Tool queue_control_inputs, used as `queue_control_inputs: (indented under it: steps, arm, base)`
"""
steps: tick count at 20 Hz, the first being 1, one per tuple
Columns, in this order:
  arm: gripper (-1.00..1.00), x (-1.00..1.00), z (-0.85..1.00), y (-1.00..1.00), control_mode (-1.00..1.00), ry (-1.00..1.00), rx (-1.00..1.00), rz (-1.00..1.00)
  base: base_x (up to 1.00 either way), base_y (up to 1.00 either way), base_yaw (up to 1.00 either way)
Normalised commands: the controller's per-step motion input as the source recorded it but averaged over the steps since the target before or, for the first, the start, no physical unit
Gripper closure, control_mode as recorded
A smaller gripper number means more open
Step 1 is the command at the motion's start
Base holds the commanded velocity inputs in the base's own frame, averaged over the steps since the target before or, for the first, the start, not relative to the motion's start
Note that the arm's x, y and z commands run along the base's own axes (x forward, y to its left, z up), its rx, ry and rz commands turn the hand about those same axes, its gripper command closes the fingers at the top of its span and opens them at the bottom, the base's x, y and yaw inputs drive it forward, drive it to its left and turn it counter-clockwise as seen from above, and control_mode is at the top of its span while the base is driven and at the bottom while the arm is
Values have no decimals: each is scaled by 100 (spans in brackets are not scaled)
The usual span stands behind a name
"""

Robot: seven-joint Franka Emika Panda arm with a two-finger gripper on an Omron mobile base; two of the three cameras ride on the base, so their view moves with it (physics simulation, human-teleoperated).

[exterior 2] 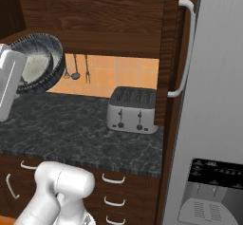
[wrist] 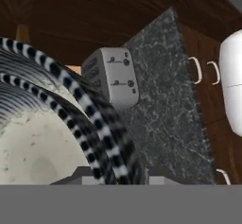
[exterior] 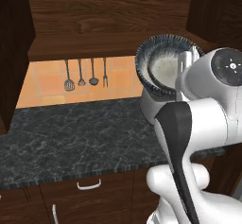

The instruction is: Pick up the bowls on the counter and stack them on top of one another in the open cabinet. Place the smaller bowl on top of the larger bowl.

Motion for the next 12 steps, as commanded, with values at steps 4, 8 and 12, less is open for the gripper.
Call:
queue_control_inputs:
  steps: [4,8,12]
  arm:
    - [100,15,38,-18,-100,-31,6,0]
    - [100,51,27,-3,-100,-11,5,0]
    - [100,44,39,0,-100,0,3,0]
  base:
    - [0,0,0]
    - [0,0,0]
    - [0,0,0]
